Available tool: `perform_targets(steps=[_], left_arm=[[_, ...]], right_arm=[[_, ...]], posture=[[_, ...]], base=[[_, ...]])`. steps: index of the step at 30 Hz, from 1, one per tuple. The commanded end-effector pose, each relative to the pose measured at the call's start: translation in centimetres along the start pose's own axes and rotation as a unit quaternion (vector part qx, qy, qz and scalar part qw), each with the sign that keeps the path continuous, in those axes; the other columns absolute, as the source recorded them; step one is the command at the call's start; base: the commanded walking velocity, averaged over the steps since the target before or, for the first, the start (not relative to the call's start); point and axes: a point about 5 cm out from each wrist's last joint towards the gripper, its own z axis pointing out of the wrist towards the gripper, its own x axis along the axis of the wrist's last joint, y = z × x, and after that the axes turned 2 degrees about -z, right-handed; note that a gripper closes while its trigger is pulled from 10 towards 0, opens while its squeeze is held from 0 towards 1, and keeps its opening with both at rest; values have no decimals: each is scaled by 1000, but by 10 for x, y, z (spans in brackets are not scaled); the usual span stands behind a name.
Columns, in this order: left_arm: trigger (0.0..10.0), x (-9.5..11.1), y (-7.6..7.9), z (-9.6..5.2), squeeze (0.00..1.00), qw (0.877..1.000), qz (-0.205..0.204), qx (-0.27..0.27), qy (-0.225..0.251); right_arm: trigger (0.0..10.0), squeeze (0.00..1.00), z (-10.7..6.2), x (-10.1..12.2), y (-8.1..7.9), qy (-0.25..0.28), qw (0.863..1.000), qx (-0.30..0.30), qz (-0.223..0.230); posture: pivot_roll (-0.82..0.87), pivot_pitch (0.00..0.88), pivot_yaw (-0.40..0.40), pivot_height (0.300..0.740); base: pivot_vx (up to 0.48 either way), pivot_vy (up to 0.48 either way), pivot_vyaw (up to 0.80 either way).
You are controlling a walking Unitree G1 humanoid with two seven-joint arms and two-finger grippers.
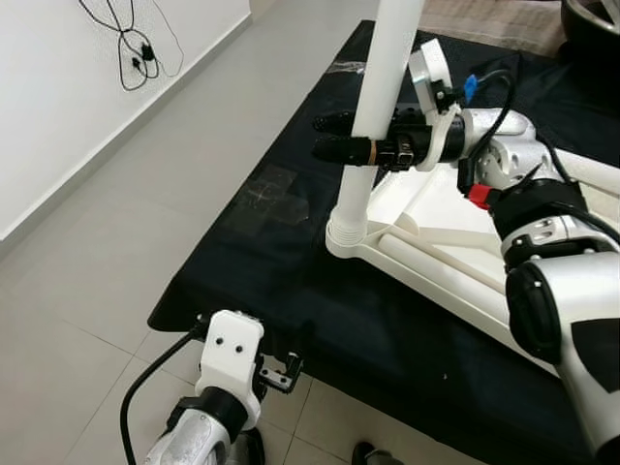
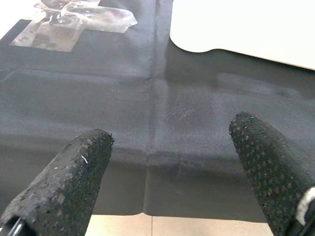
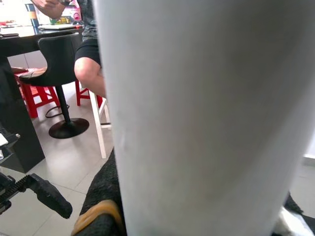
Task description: Building children table
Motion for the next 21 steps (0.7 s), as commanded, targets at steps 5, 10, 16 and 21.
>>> perform_targets(steps=[5,10,16,21], left_arm=[[10000,-6,1,-2,0,1000,-1,-2,-16],[10000,-5,1,-1,0,1000,-1,-2,-16],[10000,-5,1,0,0,1000,-1,-3,-15],[10000,-5,1,1,0,1000,-1,-3,-14]], right_arm=[[10000,0,3,-5,-3,-9,1000,21,2],[10000,0,6,-9,-5,-8,1000,28,5],[10000,0,11,-23,-6,-8,1000,1,27],[10000,0,13,-30,-6,-6,999,-25,45]], posture=[[114,263,-27,740],[111,267,-28,740],[109,268,-26,740],[108,268,-28,740]], base=[[0,0,0],[0,0,0],[0,0,0],[0,0,0]])
